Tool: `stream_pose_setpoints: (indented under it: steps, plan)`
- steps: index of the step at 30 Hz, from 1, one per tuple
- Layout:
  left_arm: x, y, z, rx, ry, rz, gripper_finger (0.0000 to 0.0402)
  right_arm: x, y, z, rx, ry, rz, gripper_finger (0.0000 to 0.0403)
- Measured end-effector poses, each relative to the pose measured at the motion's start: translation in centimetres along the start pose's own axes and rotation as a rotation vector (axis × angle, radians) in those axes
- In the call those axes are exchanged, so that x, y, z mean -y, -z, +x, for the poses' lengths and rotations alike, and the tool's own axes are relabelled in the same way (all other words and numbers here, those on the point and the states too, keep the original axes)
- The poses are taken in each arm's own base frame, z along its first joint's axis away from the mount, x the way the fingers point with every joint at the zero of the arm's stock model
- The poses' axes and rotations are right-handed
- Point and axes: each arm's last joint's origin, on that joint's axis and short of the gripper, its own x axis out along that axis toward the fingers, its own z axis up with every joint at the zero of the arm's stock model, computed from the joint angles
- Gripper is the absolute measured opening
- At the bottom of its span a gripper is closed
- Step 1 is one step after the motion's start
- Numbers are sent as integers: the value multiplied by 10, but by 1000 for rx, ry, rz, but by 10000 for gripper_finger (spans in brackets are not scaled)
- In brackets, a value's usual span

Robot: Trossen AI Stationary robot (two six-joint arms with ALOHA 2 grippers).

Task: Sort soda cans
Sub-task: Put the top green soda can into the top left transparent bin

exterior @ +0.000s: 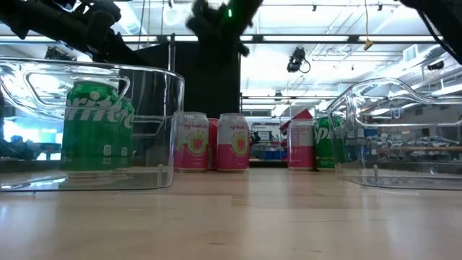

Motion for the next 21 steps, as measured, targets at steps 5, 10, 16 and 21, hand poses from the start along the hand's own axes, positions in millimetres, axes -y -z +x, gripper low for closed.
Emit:
stream_pose_setpoints:
  steps: [5, 10, 16, 21]
  plan:
    - [0, 0, 0, -2, 0, 0, 3, 53, -2, 26, -26, 88, 141, 248]
    - [0, 1, 0, -15, 0, 4, 3, 91, 6, 55, -87, 101, 260, 307]
    - [0, 3, 0, -27, 0, 7, 3, 109, 17, 85, -134, 58, 337, 355]
    - [0, 3, 0, -26, 0, 7, 3, 112, 16, 87, -116, 59, 354, 376]
